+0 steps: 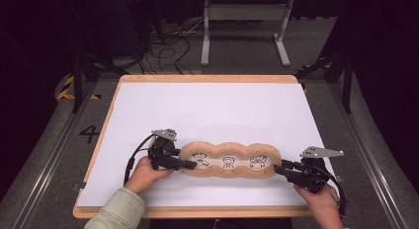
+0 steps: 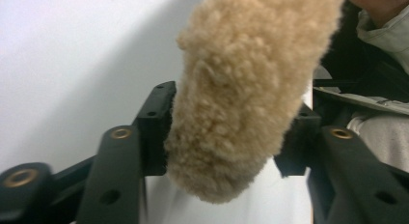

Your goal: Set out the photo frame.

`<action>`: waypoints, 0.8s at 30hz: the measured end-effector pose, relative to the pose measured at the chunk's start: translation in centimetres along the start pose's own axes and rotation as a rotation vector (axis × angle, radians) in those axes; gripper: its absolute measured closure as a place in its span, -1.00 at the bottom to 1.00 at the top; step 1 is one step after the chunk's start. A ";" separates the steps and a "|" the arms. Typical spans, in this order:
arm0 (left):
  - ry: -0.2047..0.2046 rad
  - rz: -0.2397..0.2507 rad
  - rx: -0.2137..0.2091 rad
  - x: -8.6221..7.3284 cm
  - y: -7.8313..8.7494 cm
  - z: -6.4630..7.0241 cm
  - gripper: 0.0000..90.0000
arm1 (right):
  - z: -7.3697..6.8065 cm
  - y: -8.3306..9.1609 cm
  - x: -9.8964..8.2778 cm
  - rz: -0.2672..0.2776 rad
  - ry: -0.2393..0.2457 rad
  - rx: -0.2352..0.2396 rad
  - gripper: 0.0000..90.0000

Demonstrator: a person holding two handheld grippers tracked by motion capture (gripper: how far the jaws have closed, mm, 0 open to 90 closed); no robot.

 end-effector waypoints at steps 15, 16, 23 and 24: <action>-0.005 0.141 0.206 0.0 3.4 0.9 -0.26 | 0.6 1.7 2.7 0.110 0.089 -0.013 0.07; 0.000 0.149 0.224 -0.1 3.7 1.0 -0.27 | 0.7 1.8 3.0 0.112 0.097 -0.012 0.05; 0.008 0.224 0.361 -0.5 6.2 1.0 -0.35 | 1.8 2.0 4.3 0.139 0.108 -0.017 -0.01; 0.019 0.225 0.373 -0.7 6.5 0.9 -0.39 | 2.1 2.0 4.4 0.137 0.122 -0.021 0.00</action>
Point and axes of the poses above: each handheld gripper's, and its own axes: y roughly backward along the jaws, x roughly out of its top, z roughly to its right, the point moved 9 cm from there along -y, roughly forward along the jaws, and after that the axes turned 3 degrees about -y, right-handed, at the moved point
